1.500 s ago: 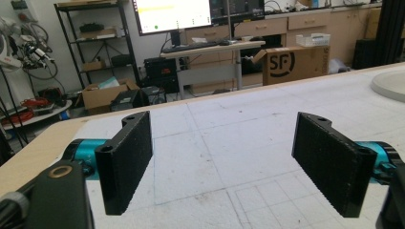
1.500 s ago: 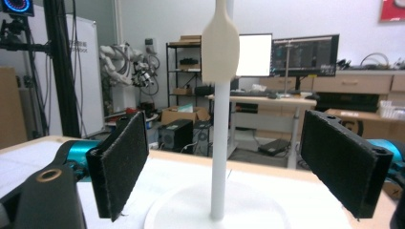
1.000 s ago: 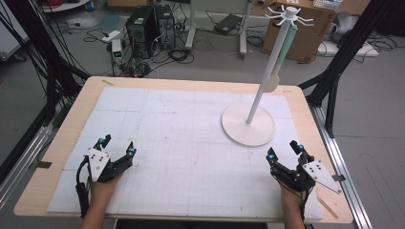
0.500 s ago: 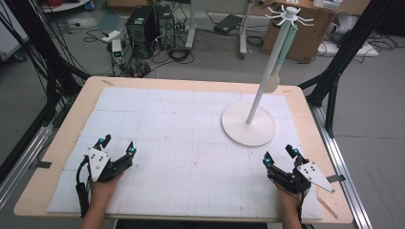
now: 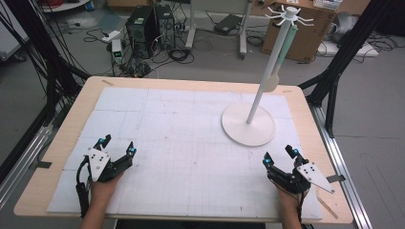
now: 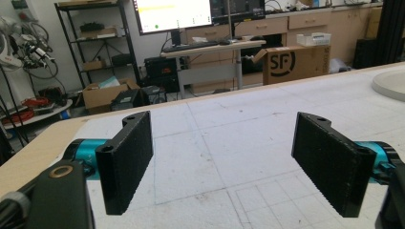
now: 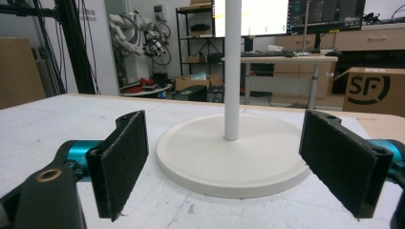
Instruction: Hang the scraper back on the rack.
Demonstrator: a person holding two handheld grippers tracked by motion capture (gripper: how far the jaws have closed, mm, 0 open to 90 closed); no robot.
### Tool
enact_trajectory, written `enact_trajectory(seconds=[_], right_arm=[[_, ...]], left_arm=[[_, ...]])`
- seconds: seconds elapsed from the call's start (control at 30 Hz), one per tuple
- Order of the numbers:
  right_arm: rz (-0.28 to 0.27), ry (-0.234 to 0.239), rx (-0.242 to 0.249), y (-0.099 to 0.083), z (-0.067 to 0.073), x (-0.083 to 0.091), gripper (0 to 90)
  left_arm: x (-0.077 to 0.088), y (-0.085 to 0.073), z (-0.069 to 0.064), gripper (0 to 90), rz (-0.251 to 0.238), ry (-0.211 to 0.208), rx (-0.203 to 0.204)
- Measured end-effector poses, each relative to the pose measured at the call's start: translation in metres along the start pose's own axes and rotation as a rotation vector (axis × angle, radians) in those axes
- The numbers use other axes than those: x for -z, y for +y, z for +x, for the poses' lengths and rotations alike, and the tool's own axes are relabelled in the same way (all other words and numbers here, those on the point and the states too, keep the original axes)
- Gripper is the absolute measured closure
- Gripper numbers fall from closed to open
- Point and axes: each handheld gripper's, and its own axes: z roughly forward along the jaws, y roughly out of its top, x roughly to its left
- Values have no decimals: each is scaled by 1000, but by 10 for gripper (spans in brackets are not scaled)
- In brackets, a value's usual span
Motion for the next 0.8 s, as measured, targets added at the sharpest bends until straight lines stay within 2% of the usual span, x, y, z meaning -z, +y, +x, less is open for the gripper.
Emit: enact_trajectory(seconds=[0.8], right_arm=[[9,-5,-1,0,0,-2,164]], left_arm=[[2,-1,-1,220,-22,0,-3]])
